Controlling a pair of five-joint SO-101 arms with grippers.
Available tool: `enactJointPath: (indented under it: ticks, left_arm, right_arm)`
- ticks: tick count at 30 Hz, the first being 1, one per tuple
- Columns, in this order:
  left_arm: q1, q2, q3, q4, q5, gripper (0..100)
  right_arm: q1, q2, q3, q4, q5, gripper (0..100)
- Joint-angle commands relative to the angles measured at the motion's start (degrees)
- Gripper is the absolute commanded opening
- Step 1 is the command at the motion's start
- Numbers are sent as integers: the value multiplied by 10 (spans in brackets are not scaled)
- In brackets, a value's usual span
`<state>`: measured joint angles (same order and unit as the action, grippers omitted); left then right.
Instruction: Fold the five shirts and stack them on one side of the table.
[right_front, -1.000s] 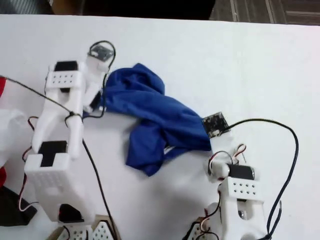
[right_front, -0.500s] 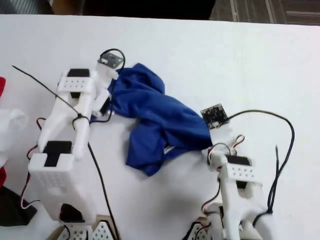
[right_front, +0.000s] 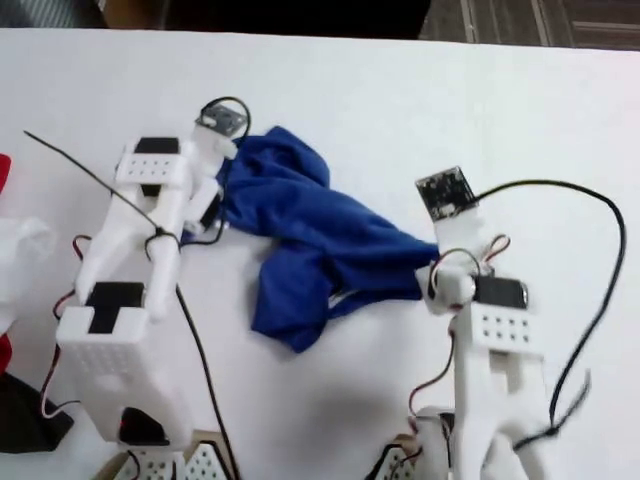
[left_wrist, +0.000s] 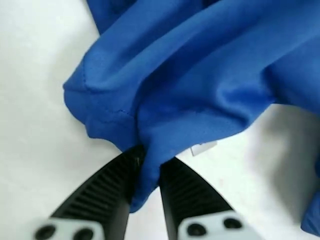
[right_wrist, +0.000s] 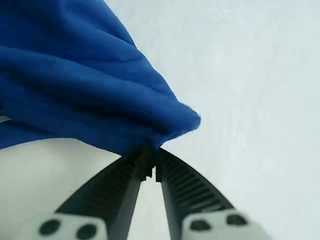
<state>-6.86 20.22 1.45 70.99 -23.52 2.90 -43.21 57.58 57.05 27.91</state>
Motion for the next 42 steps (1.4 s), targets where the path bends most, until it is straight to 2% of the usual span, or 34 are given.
enactJointPath:
  ticks: [1,4,8,15,18,21,25,31,36,39,42]
  left_arm:
    - [3,-21,0,-8,4,25]
    - [2,-21,0,-8,4,25]
    - [4,-20,0,-8,4,25]
    - [4,-21,43,-62,3,25]
    - [4,-21,48,-69,3,25]
    - [4,-25,48,-69,3,25]
    - [10,-55,27,-38,6,24]
    - [26,-186,-82,105,-51,24]
    - [18,-285,-157,192,-90,24]
    - [17,-329,-180,218,-91,24]
    - [17,-366,-206,236,-90,24]
  right_arm:
    - [5,-109,-28,83,1,22]
    - [6,-203,-28,134,1,22]
    - [1,-288,10,129,1,22]
    - [5,-292,185,66,15,22]
    - [6,-292,207,59,69,22]
    - [6,-297,198,58,77,22]
    - [21,-289,70,67,77,21]
    - [86,-166,-221,68,71,21]
    - [164,-22,-432,7,-4,21]
    - [172,44,-538,10,-8,20]
    - [167,92,-637,59,-7,20]
